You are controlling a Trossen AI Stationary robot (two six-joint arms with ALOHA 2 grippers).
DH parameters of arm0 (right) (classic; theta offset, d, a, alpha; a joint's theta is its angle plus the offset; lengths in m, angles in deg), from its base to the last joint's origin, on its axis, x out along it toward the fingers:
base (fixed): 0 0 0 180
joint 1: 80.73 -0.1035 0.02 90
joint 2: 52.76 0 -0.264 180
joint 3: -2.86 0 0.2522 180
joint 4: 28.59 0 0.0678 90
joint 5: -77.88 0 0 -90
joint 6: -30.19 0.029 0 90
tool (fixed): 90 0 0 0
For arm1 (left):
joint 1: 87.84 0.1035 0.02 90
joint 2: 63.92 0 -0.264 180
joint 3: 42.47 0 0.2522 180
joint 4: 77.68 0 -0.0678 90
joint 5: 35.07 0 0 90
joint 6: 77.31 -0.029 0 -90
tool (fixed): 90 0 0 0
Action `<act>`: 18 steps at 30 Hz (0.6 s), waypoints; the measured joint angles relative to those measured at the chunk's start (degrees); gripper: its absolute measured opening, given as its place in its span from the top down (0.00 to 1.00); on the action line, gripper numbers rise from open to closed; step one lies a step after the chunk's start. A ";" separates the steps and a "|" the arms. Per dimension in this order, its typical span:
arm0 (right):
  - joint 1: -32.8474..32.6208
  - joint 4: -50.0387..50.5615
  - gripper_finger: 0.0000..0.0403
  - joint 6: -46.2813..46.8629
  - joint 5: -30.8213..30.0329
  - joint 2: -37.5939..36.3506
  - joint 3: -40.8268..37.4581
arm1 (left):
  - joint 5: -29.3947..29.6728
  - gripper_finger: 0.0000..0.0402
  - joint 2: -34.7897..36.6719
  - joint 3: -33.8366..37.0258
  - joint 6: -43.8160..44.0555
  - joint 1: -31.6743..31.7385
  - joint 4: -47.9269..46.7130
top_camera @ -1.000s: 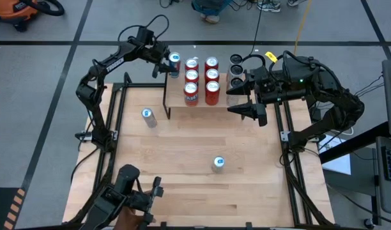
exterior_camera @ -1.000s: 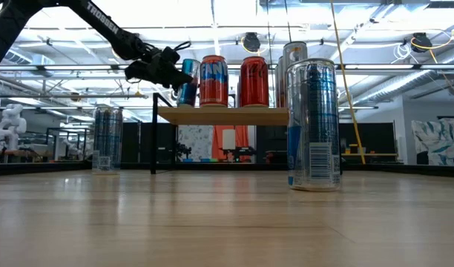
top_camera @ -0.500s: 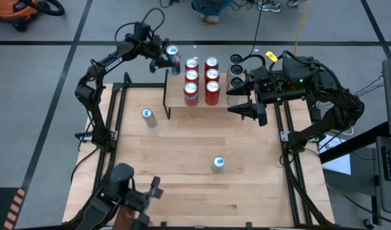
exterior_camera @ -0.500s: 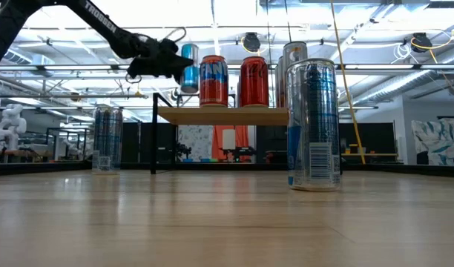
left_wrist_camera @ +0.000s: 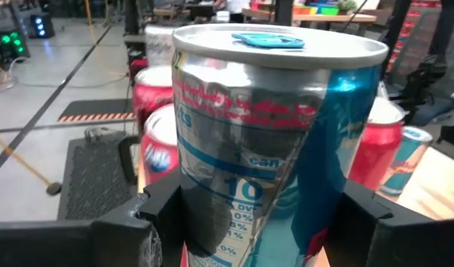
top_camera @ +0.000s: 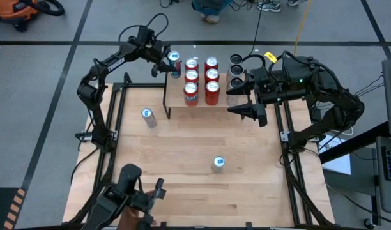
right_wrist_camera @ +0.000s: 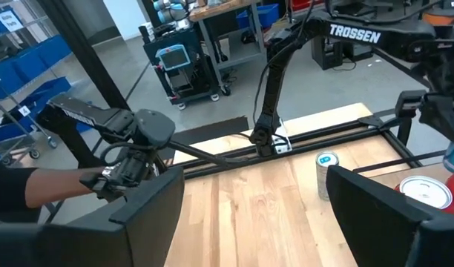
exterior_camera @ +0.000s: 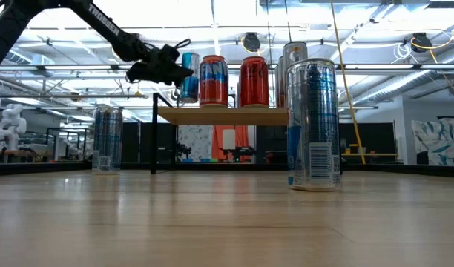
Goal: Place canned beverage on shelf
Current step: Put the top right blue soda can on the shelf
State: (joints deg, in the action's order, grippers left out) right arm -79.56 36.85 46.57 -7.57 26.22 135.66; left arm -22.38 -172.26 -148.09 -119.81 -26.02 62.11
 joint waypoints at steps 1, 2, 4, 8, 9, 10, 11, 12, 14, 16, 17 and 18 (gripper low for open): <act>0.00 0.00 0.23 -0.06 -0.01 0.00 0.00 | 0.26 0.44 -0.34 0.00 0.02 0.05 0.10; 0.00 0.00 0.23 -0.15 -0.01 0.00 0.00 | 0.36 0.44 -0.64 0.00 0.02 0.04 0.13; 0.01 0.00 0.23 -0.16 -0.02 0.00 0.00 | 0.59 0.44 -1.08 0.00 0.02 -0.06 0.09; 0.02 0.00 0.23 -0.15 -0.03 0.00 0.00 | 1.68 0.44 -1.61 0.00 0.02 -0.06 0.82; 0.02 0.00 0.23 -0.16 -0.04 0.00 0.00 | 2.46 0.44 -1.63 0.00 -0.03 -0.08 0.69; 0.02 0.00 0.23 -0.18 -0.13 0.00 0.00 | 3.03 0.44 -1.61 0.00 -0.19 -0.11 0.56; 0.02 0.00 0.23 -0.18 -0.27 0.00 0.00 | 3.57 0.44 -1.62 0.00 -0.38 -0.13 0.36; 0.02 -0.01 0.23 -0.17 -0.33 0.00 0.00 | 3.97 0.44 -1.63 0.00 -0.50 -0.13 0.27; 0.02 -0.10 0.23 -0.13 -0.36 0.00 0.00 | 4.54 0.44 -1.63 0.00 -1.14 -0.18 0.25; 0.02 -0.28 0.23 -0.09 -0.40 0.00 0.00 | 5.24 0.44 -1.63 0.00 -1.35 -0.20 0.18; 0.02 -0.31 0.23 -0.09 -0.41 0.00 0.00 | 5.81 0.44 -1.63 0.00 -1.36 -0.20 -0.03; 0.02 -0.40 0.23 -0.11 -0.43 0.00 0.00 | 6.22 0.44 -1.63 0.00 -1.36 -0.20 -0.34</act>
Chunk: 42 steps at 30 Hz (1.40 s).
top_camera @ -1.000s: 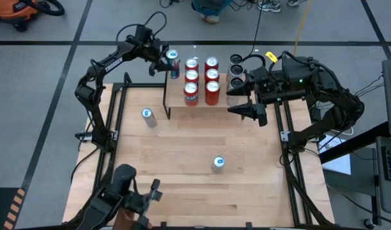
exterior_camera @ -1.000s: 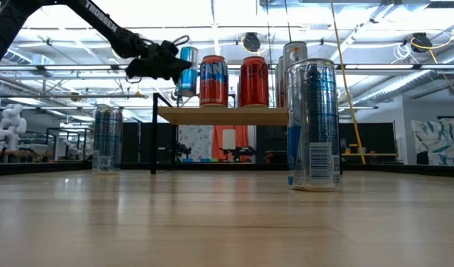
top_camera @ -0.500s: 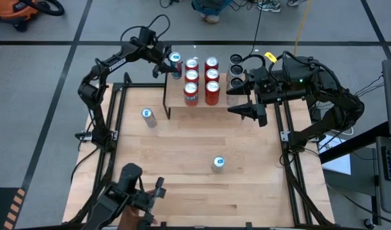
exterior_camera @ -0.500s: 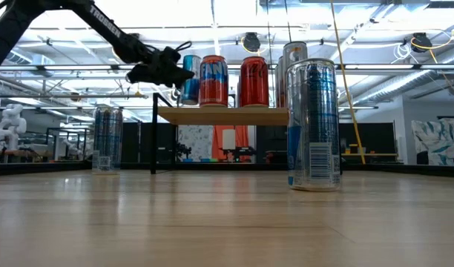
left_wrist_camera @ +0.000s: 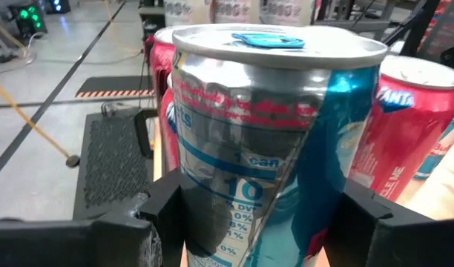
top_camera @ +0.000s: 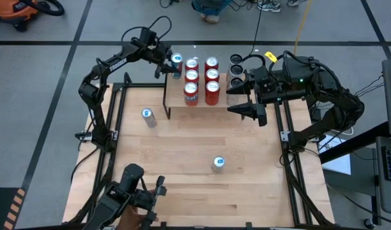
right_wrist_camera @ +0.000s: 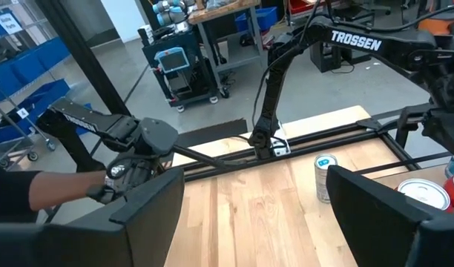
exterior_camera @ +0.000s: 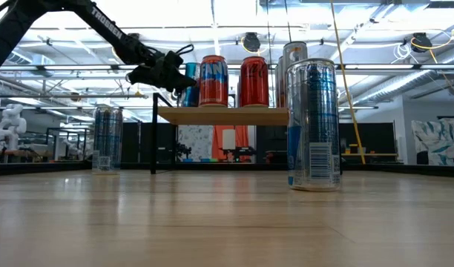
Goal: Place canned beverage on shelf
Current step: Put the top right blue soda can on the shelf
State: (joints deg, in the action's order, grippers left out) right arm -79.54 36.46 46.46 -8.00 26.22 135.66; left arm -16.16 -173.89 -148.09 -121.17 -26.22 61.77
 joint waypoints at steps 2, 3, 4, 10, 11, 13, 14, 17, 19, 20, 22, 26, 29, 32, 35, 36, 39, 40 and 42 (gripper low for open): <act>0.00 -0.10 0.23 -0.02 -0.02 0.00 0.00 | 1.16 0.43 0.00 0.00 0.00 0.00 -0.58; 0.00 -0.10 0.23 -0.02 -0.02 0.00 0.00 | 1.80 0.42 0.00 0.00 0.00 0.00 -0.98; 0.00 -0.09 0.23 -0.02 -0.03 0.00 0.00 | 2.60 0.42 0.00 0.00 0.00 0.00 -1.48; 0.00 -0.11 0.23 0.11 -0.04 0.00 0.00 | 4.01 0.37 0.00 0.00 0.02 0.00 -4.20; 0.00 -0.11 0.23 0.11 -0.02 0.00 0.00 | 4.52 0.37 0.00 0.00 0.02 -0.01 -4.63; 0.00 -0.11 0.23 0.11 -0.02 0.00 0.00 | 6.16 0.36 0.00 0.01 0.00 -0.31 -5.33; 0.01 -0.11 0.23 0.11 -0.02 0.00 0.00 | 7.09 0.36 0.00 0.00 0.00 -0.50 -5.56; 0.02 -0.08 0.23 0.11 0.00 0.00 0.00 | 9.66 0.36 0.07 0.00 0.00 -1.25 -5.40; 0.00 -0.08 0.23 0.11 0.02 0.00 0.00 | 10.08 0.36 0.09 0.00 -0.05 -1.63 -5.38; 0.00 -0.08 0.23 0.11 0.02 0.00 0.00 | 10.19 0.36 0.09 0.00 -0.07 -1.76 -5.40; 0.00 -0.07 0.23 0.11 0.03 0.00 0.00 | 10.29 0.36 0.09 -0.02 -0.07 -1.92 -5.42; 0.00 -0.04 0.23 0.11 0.09 0.00 0.00 | 10.67 0.36 0.09 -0.02 0.18 -1.92 -5.60; 0.00 -0.04 0.23 0.43 0.30 0.00 0.00 | 12.02 0.36 0.11 -0.07 1.49 -1.46 -5.57; 0.00 -0.02 0.23 0.57 0.36 0.00 0.00 | 12.92 0.32 0.11 -0.07 1.63 -0.78 -6.34; 0.00 -0.02 0.23 0.57 0.37 0.00 0.00 | 13.55 0.26 0.11 0.00 1.75 -0.39 -7.47; 0.00 0.00 0.23 0.57 0.37 0.00 0.00 | 13.45 0.23 0.11 -0.01 1.70 -0.36 -7.67; 0.00 0.00 0.23 0.57 0.37 0.00 0.00 | 10.91 0.17 0.13 0.00 1.62 -0.15 -8.48; 0.00 0.00 0.23 0.57 0.37 0.00 0.00 | 10.53 0.16 0.13 -0.09 1.59 -0.15 -8.80; 0.00 0.00 0.23 0.57 0.37 0.00 0.00 | 10.30 0.15 0.13 -0.58 1.55 -0.11 -9.67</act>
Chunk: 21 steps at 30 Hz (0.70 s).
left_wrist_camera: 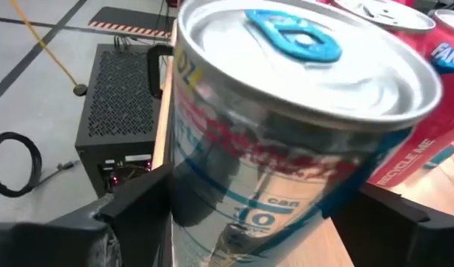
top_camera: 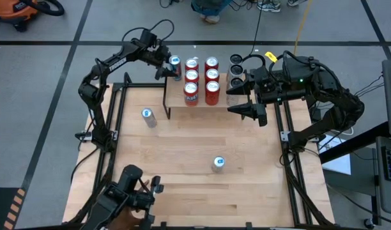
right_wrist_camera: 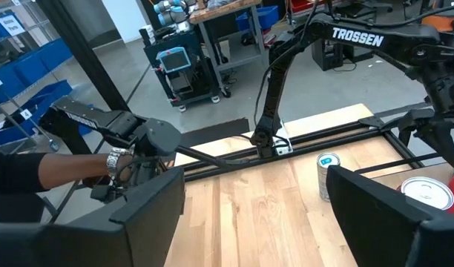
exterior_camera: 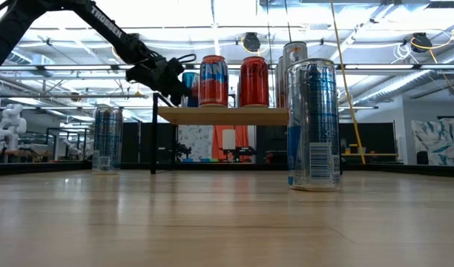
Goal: Place canned beverage on shelf
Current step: Put the top right blue soda can on the shelf, then put the top blue soda can on the shelf aligned with the other blue soda can
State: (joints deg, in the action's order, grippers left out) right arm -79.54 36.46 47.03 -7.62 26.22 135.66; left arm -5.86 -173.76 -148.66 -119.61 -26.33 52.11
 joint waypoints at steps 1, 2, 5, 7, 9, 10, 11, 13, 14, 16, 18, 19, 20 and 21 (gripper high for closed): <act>0.00 0.00 0.23 0.00 0.00 0.00 0.00 | -0.03 0.15 0.00 -0.47 0.00 0.05 -0.61; 0.00 0.00 0.23 0.02 0.00 0.00 0.00 | -0.05 0.15 0.03 -0.90 -0.02 0.19 -0.87; 0.00 0.00 0.23 0.43 0.00 0.00 0.00 | 0.58 0.15 0.92 -1.85 -0.02 0.70 -1.14; 0.00 0.00 0.23 0.44 0.00 0.00 0.00 | 1.87 0.15 1.95 -2.24 -0.07 1.30 -0.98; 0.00 0.00 0.23 0.44 0.00 0.00 0.00 | 2.47 0.15 2.93 -2.63 -0.07 1.91 -1.11; 0.00 0.00 0.23 0.44 0.00 0.00 0.00 | 2.45 0.15 3.43 -2.89 -0.03 2.22 -1.14; 0.00 0.00 0.23 0.44 0.00 0.00 0.00 | 2.44 0.15 4.06 -3.25 0.00 2.55 -1.56; 0.00 0.00 0.23 0.46 0.00 0.00 0.00 | 2.53 0.15 5.62 -4.19 0.08 3.02 -2.69; 0.00 0.00 0.23 0.46 -0.02 0.00 0.00 | 2.76 0.15 6.45 -4.73 0.67 3.16 -2.83; 0.00 0.00 0.23 0.46 -0.07 0.00 0.00 | 2.88 0.15 7.86 -5.58 3.24 3.44 -3.01; 0.00 0.00 0.23 0.77 -0.09 0.00 0.00 | 3.06 0.15 9.30 -6.30 6.49 3.44 -3.04; 0.00 0.00 0.23 1.04 -0.11 0.00 0.00 | 3.21 0.15 10.20 -6.51 8.32 3.40 -3.07; 0.00 0.00 0.23 1.41 -0.17 0.00 0.00 | 3.28 0.15 11.29 -6.60 10.54 3.39 -3.03; 0.00 0.00 0.23 1.85 -0.20 0.00 0.00 | 3.35 0.15 12.38 -6.64 13.05 3.21 -3.07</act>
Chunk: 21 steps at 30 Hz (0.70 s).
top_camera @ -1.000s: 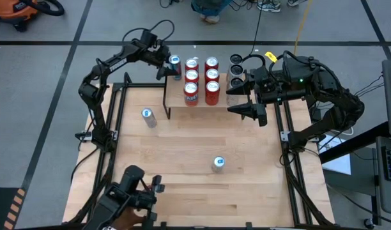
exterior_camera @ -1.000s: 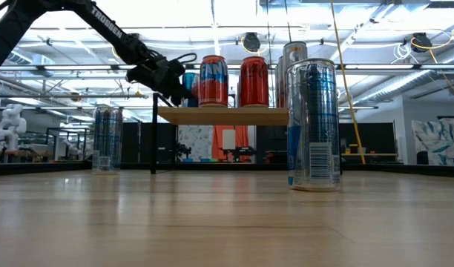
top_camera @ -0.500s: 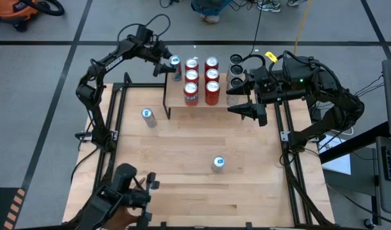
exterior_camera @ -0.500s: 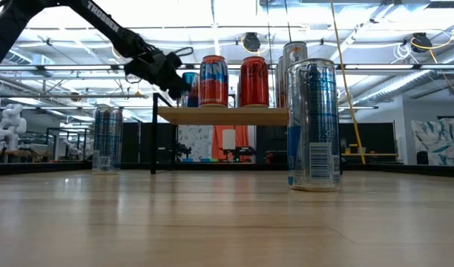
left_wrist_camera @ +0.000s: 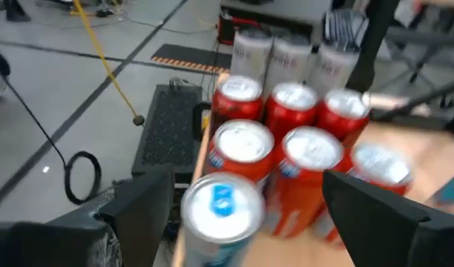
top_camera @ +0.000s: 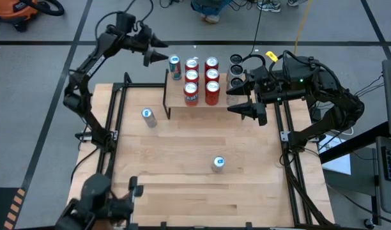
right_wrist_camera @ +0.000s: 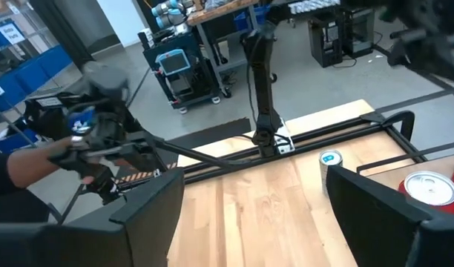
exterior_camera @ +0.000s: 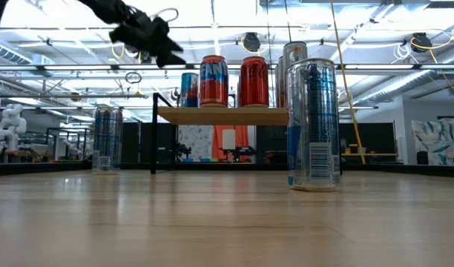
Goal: Place canned beverage on shelf
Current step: Put the top blue soda can on the shelf aligned with the other blue soda can
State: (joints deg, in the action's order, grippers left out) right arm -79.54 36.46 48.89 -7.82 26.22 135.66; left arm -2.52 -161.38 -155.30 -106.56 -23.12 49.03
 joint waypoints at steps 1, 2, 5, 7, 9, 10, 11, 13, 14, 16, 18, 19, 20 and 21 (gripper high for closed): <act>0.00 0.00 0.23 0.36 -0.04 0.00 0.00 | 0.36 0.15 1.09 -0.02 2.95 -0.25 0.00; 0.00 0.00 0.23 0.84 -0.08 0.00 0.00 | 0.93 0.15 2.10 -0.04 6.02 -0.62 0.02; 0.00 0.04 0.23 2.82 -0.22 0.00 0.00 | 2.68 0.15 4.88 -0.04 14.92 -2.00 -0.21; 0.00 0.10 0.23 3.97 -0.24 0.00 0.00 | 3.40 0.15 6.93 -0.04 20.03 -3.13 -0.22; 0.00 0.80 0.23 5.19 -0.98 0.00 0.00 | 4.13 0.15 8.90 -0.04 24.19 -4.63 -0.24; 0.00 1.42 0.23 5.92 -1.61 0.00 0.00 | 4.43 0.15 9.79 -0.04 25.86 -5.41 -0.34; 0.00 2.31 0.23 6.57 -2.28 0.00 0.00 | 5.07 0.15 10.75 -0.04 27.36 -6.40 -0.52; 0.00 4.08 0.23 8.18 -2.99 0.00 0.00 | 6.98 0.15 12.71 -0.04 29.74 -8.89 -0.69; 0.02 5.23 0.23 8.95 -3.02 0.00 0.00 | 8.14 0.15 13.89 -0.04 30.39 -10.35 -0.95; 0.01 7.25 0.23 10.54 -3.03 0.00 0.00 | 11.47 0.15 16.09 -0.04 30.41 -13.22 -3.39; 0.00 10.00 0.23 12.48 -3.01 0.00 0.00 | 15.72 0.15 17.77 -0.04 30.43 -16.35 -7.10; 0.00 11.17 0.23 13.41 -3.02 0.06 0.00 | 17.93 0.15 18.49 -0.04 30.49 -17.81 -9.31; 0.00 12.11 0.23 14.19 -3.02 0.23 0.00 | 20.08 0.15 19.16 -0.04 30.62 -19.31 -11.74; 0.00 12.93 0.23 14.95 -3.02 0.31 0.00 | 22.44 0.15 19.88 -0.02 31.57 -20.81 -14.29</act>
State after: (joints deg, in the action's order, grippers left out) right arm -79.54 49.39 63.84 -10.84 26.53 135.66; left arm 19.92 -141.50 -155.32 -74.99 -43.93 34.74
